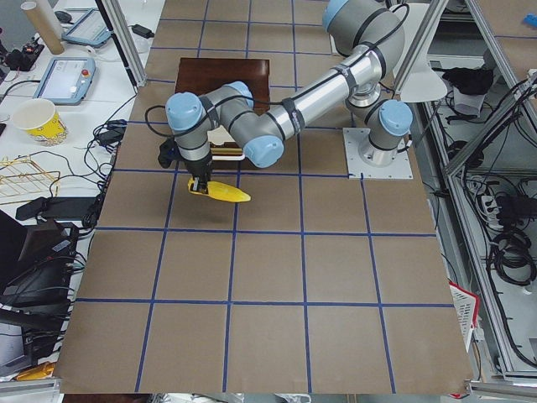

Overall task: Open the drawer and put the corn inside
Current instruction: 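Grasp the yellow corn cob with the left gripper and lift it, then carry the corn over the open drawer and lower it inside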

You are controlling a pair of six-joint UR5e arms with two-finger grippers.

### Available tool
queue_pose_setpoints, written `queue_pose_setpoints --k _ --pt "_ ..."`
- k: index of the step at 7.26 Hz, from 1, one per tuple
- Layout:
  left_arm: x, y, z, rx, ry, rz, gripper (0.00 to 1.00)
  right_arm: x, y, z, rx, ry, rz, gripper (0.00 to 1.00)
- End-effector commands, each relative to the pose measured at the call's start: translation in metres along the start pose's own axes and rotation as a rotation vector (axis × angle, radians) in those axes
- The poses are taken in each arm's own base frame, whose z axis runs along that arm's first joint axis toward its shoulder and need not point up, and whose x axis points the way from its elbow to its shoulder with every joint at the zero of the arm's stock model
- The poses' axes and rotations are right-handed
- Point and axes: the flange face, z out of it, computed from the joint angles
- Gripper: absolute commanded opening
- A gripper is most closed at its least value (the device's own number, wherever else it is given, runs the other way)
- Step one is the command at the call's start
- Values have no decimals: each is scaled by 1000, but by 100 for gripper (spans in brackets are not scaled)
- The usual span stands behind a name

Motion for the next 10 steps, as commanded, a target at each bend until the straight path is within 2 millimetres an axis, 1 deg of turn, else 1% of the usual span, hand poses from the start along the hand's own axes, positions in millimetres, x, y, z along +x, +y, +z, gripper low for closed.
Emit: queue_pose_setpoints --k 1,2,3,4,5,6,8,10 --pt "55 -11 -48 25 13 26 5 0 0 1 -2 0 -1 100" --pt "94 -25 -57 37 24 38 5 0 0 0 0 0 -1 100" --pt "129 -38 -60 41 30 22 5 0 0 0 0 0 -1 100" --pt "152 -50 -55 52 71 -18 5 0 0 0 0 0 -1 100" --pt "165 -60 -42 36 90 -43 6 0 0 0 0 0 -1 100" --pt "171 -65 -31 20 102 -70 6 0 0 0 0 -2 -1 100" --pt "175 -65 4 -31 127 -71 6 0 0 0 0 0 -1 100" --pt "174 -70 27 -56 144 -69 6 0 0 0 0 0 -1 100"
